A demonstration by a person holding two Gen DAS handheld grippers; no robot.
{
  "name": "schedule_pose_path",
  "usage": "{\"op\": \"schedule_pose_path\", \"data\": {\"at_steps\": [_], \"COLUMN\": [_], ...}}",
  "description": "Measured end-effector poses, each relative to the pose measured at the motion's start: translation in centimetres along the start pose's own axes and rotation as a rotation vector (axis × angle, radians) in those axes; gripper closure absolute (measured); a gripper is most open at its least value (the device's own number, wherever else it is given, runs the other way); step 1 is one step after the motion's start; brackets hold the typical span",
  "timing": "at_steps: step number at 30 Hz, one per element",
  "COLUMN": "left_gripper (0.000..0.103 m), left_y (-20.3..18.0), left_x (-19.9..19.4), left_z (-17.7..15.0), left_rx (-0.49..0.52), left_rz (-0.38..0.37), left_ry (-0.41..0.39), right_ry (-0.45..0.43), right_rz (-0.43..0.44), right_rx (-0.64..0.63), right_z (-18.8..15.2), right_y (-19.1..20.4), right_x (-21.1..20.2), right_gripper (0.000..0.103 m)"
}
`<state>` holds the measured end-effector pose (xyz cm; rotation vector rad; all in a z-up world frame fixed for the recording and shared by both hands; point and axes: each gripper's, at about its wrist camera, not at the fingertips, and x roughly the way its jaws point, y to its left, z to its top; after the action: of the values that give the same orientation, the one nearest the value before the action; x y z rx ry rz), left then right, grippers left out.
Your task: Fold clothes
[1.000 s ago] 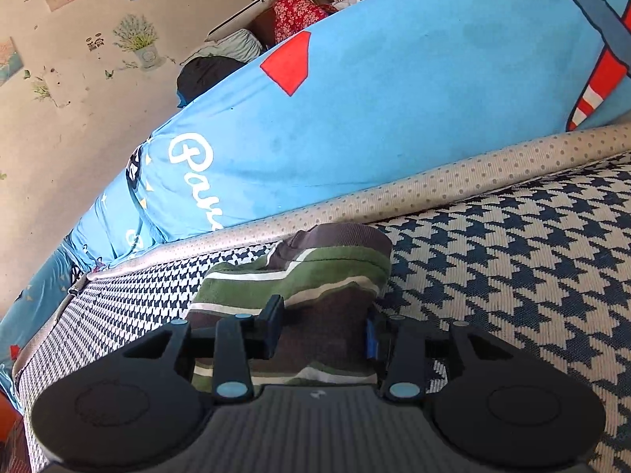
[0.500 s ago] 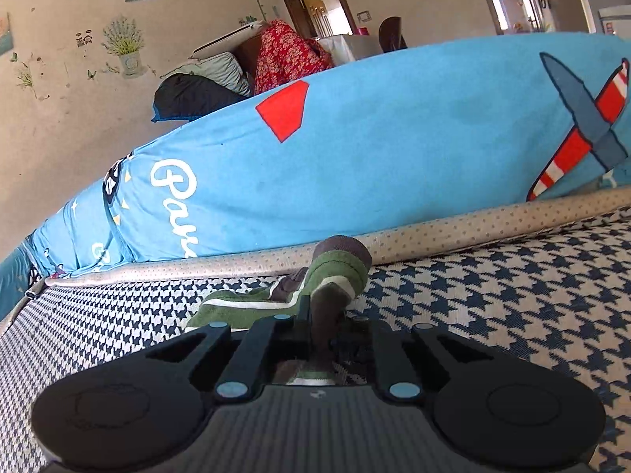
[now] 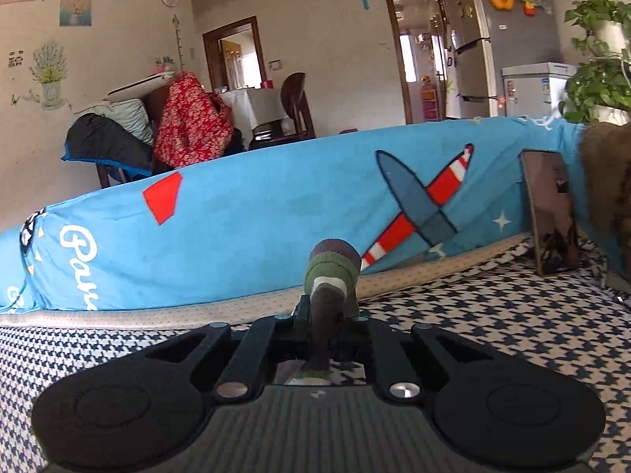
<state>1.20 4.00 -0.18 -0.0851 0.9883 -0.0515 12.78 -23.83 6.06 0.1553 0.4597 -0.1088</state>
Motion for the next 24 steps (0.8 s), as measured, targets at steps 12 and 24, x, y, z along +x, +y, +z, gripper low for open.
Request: {"op": "schedule_pose_path", "data": {"at_steps": [12,24], "left_gripper": [0.0,0.0], "left_y": [-0.3,1.4], "left_x": [-1.3,-3.8], "left_z": [-1.1,-2.6], "left_rx": [0.029,0.01], "left_rz": [0.028,-0.012], "left_ry": [-0.062,-0.081], "right_ry": [0.05,0.162], "right_rz": [-0.123,0.159], "right_rx": [-0.07,-0.148], "right_z": [-1.3,-7.3], "right_y": [-3.6,0.8], "right_x": [-5.0,-13.8], "right_gripper": [0.063,0.062]}}
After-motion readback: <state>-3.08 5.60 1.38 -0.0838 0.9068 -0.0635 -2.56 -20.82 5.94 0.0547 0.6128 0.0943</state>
